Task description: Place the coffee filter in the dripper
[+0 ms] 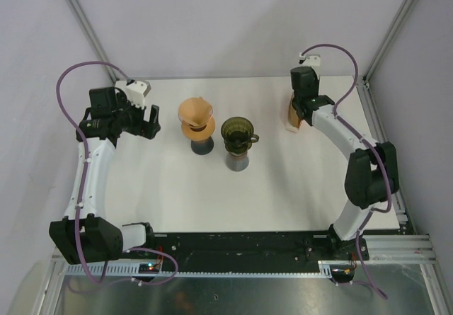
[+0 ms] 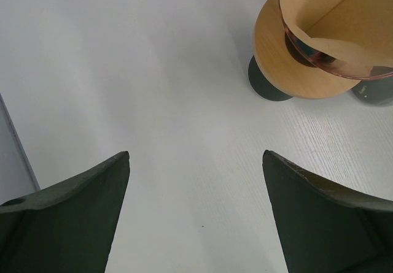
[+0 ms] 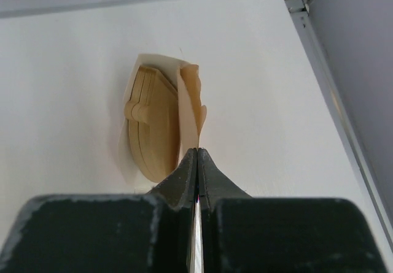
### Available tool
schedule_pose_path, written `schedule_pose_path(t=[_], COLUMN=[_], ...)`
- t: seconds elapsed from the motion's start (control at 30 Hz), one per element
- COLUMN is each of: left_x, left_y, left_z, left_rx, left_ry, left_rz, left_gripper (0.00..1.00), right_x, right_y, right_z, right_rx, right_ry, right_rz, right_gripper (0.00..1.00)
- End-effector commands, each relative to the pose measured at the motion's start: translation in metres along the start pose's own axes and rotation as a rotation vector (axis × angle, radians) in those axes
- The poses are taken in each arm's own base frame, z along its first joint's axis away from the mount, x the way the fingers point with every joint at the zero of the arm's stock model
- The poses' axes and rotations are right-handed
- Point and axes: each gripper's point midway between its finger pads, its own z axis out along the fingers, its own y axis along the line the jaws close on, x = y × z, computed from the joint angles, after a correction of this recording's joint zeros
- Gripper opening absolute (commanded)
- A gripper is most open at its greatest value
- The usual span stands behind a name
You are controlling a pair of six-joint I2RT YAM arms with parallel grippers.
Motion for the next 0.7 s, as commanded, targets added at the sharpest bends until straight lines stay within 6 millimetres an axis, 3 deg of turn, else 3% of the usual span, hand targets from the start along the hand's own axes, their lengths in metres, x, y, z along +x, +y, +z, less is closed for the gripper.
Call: schedule_pose_path(t=[0.0, 0.13, 0.27, 0.4, 0.53, 0.67], left_x=[-0.019, -0.02, -0.026, -0.043, -0.067, -0.084], left_y=[0.006, 0.004, 0.001, -0.005, -0.024, -0.054], left_z=[-0.008, -0.008, -0.011, -0.019, -0.034, -0.044], left_rx=[-0.022, -0.012, 0.0, 0.032, 0.102, 0.193], left_ry=[-0.061, -0.066, -0.085, -0.136, -0.209, -0.256], left_rz=[0.036, 0.034, 0.037, 0.055, 0.096, 0.174], left_gripper=[0.93, 0.93, 0.93, 0.94, 0.94, 0.95], right_x=[-0.042, -0.069, -0.097, -0.114, -0.115, -0.099], right_y=[-0.012, -0.008, -0.003, 0.005, 0.03, 0.05], right_z=[-0.037, -0.071, -0.119, -0.168, -0.232, -0.295], right_rx=[-0.017, -0.155, -0.351, -0.59, -0.934, -1.271], right_ry=[-0.112, -0.187, -0.291, -0.378, -0.459, -0.522], right_rz=[0.047, 0.057, 0.02, -0.029, -0.127, -0.252], right_gripper=[0.0, 0.0, 0.0, 0.0, 0.0, 0.0])
